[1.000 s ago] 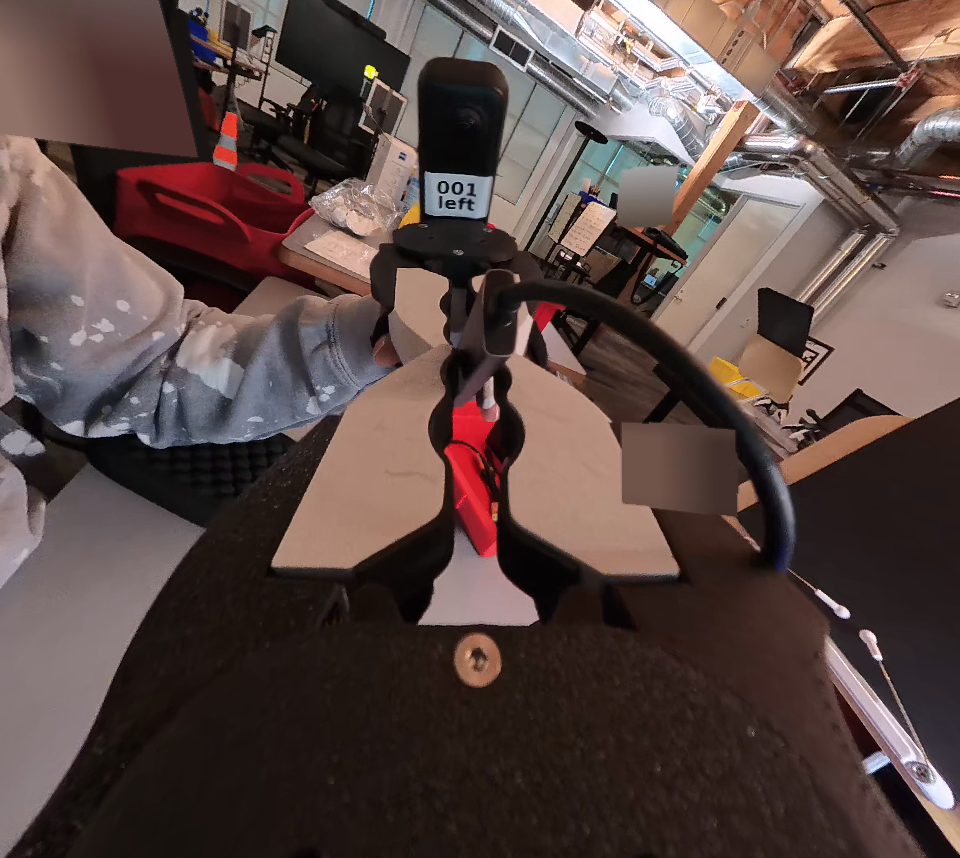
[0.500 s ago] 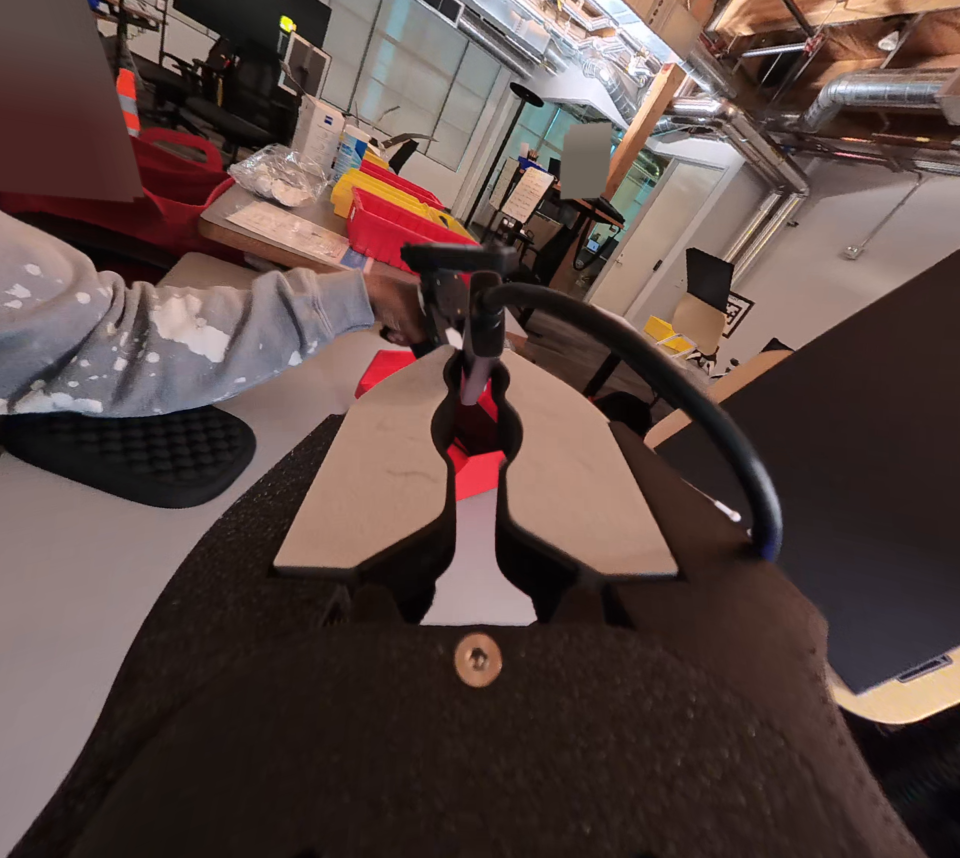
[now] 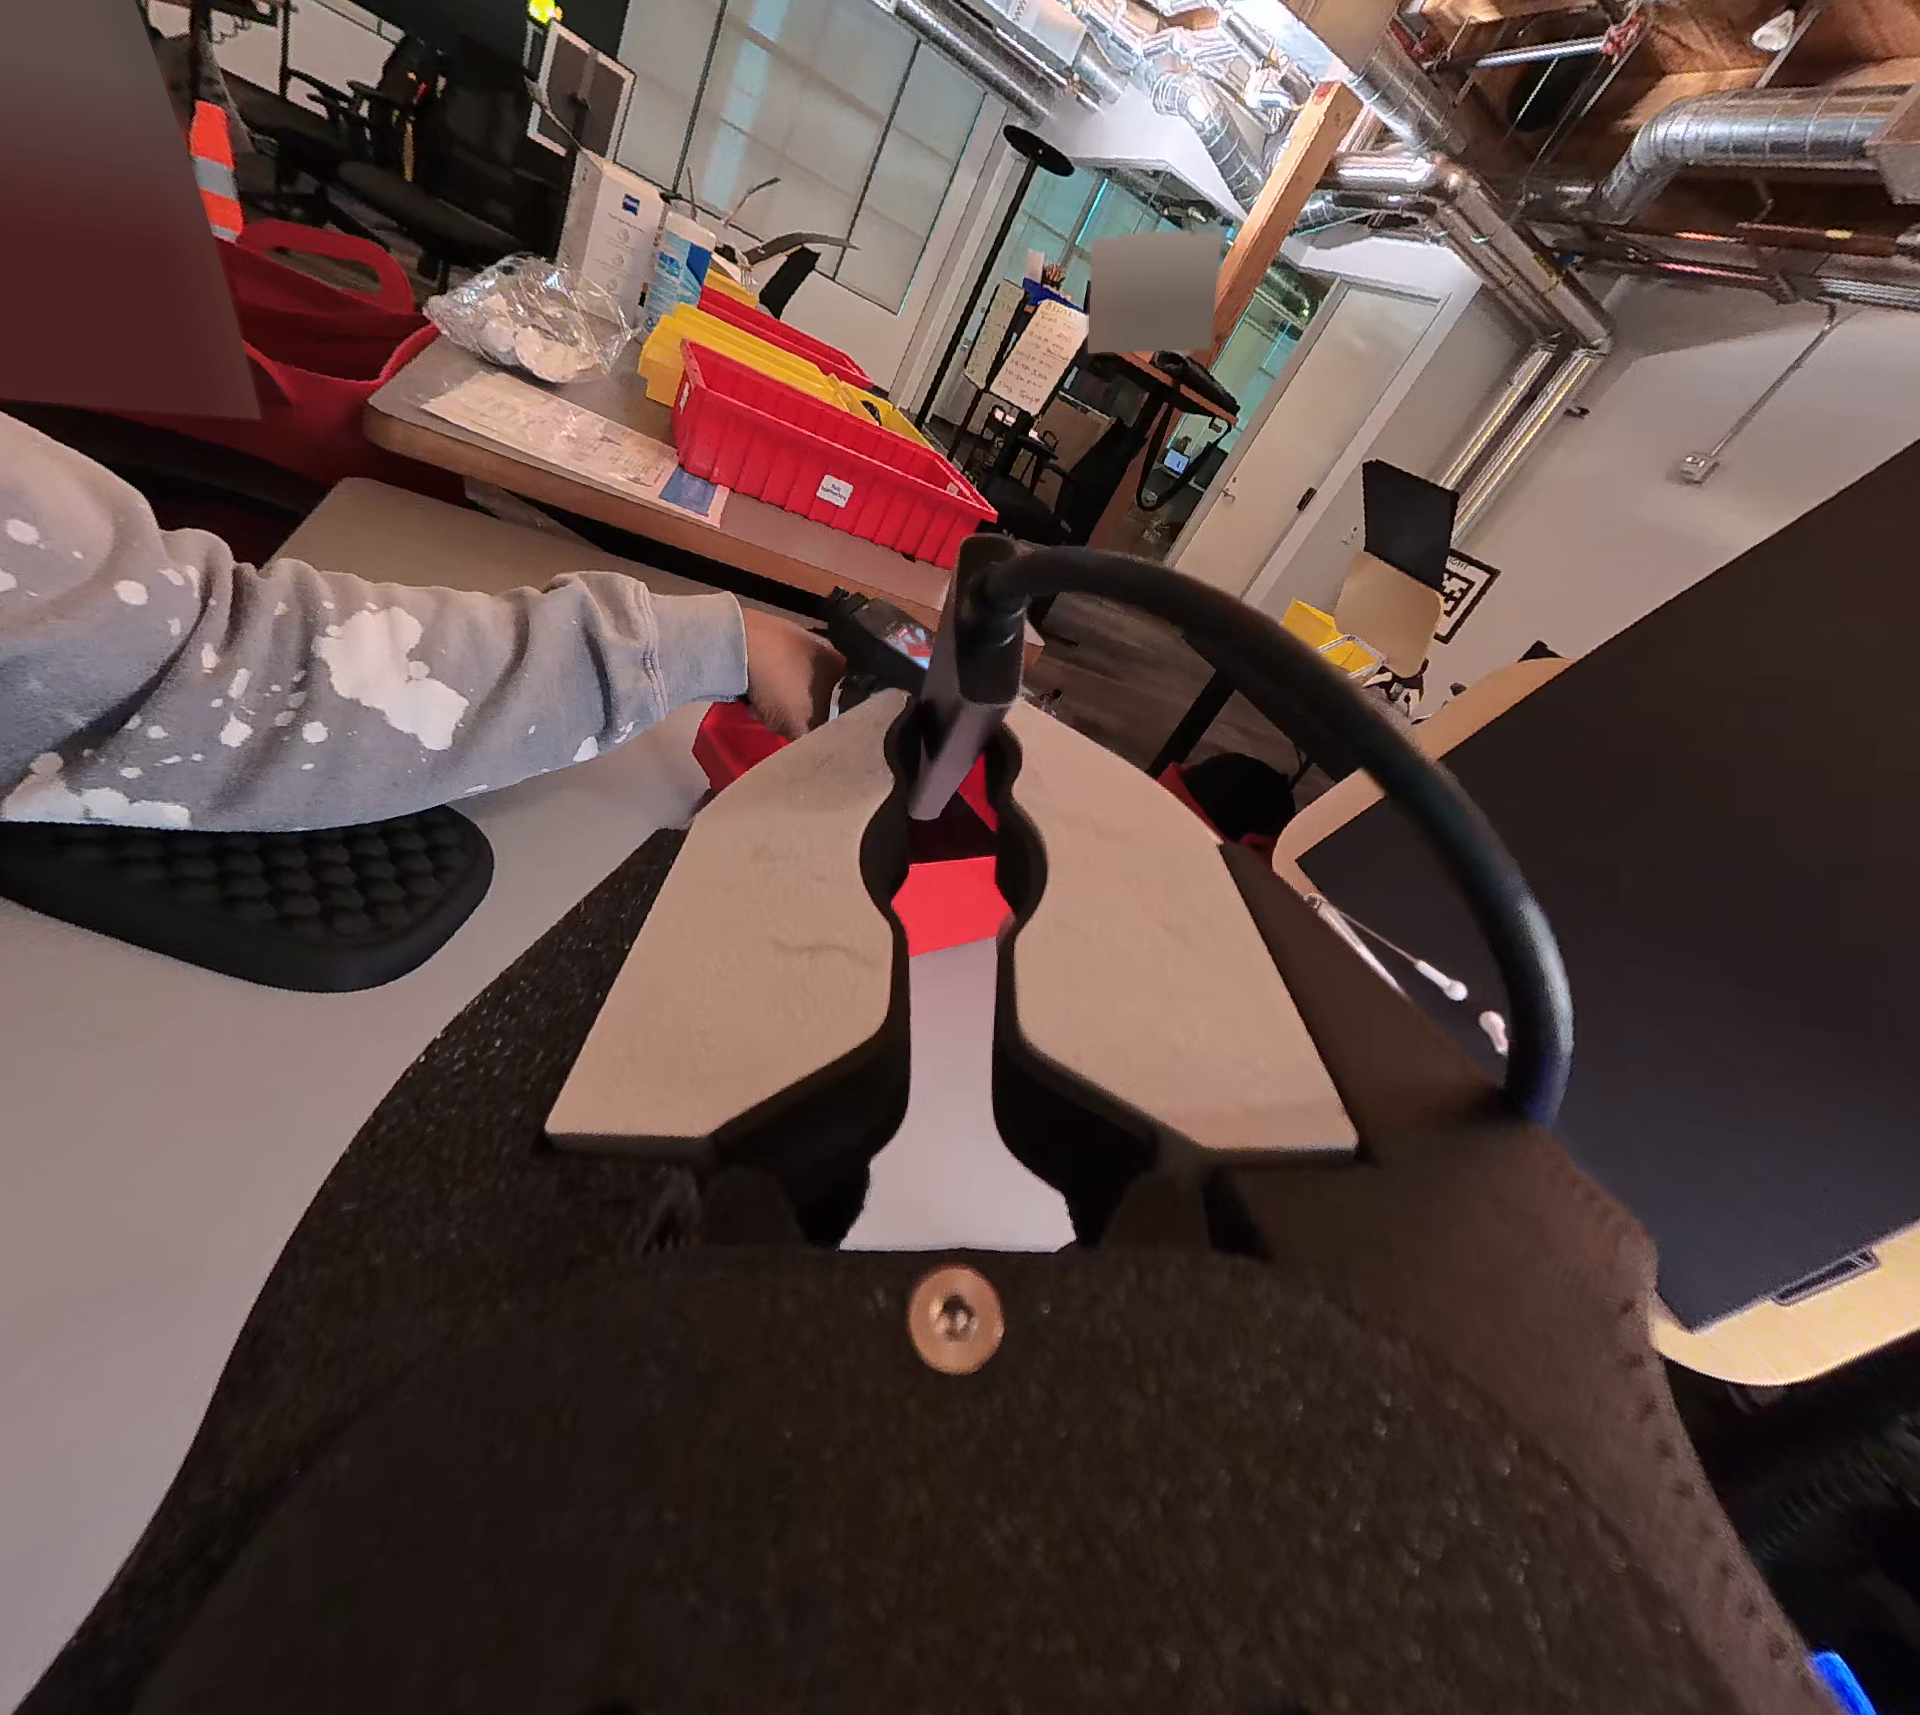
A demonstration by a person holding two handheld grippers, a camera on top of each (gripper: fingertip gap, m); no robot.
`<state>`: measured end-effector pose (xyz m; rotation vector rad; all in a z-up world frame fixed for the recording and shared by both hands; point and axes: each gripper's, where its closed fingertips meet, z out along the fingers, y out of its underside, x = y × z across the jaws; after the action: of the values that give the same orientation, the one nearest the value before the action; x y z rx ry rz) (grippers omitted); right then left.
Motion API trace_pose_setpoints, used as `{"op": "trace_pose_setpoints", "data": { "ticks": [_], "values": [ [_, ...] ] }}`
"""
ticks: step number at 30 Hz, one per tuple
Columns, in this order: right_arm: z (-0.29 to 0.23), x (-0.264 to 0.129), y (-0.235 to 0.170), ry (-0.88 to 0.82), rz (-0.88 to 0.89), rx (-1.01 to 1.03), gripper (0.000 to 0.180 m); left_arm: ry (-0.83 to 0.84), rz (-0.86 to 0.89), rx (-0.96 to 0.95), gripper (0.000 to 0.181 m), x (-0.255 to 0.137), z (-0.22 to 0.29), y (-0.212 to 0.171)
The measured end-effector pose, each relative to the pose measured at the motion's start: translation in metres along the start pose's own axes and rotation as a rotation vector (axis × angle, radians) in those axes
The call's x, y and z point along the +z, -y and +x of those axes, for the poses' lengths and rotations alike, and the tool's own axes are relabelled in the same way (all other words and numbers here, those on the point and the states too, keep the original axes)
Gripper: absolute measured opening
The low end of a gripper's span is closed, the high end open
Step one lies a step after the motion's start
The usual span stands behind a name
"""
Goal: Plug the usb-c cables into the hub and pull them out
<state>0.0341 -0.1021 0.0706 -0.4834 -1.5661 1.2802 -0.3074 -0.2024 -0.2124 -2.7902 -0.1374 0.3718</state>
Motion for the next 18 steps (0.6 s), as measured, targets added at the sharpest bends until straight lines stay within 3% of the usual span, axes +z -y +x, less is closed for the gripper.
{"op": "trace_pose_setpoints", "data": {
  "ticks": [6, 13, 18],
  "values": [
    [0.0, 0.0, -0.001, -0.003, -0.007, 0.0, 0.011, -0.027, -0.02, 0.054, 0.027, 0.012, 0.009, -0.001],
    [0.0, 0.006, -0.013, 0.004, -0.042, 0.008, 0.012, -0.001, 0.0, 0.074, 0.013, 0.02, 0.006, 0.002],
    [0.0, 0.006, -0.015, 0.003, -0.055, 0.002, 0.012, 0.052, 0.1, 0.043, 0.008, -0.005, -0.007, 0.018]
  ]
}}
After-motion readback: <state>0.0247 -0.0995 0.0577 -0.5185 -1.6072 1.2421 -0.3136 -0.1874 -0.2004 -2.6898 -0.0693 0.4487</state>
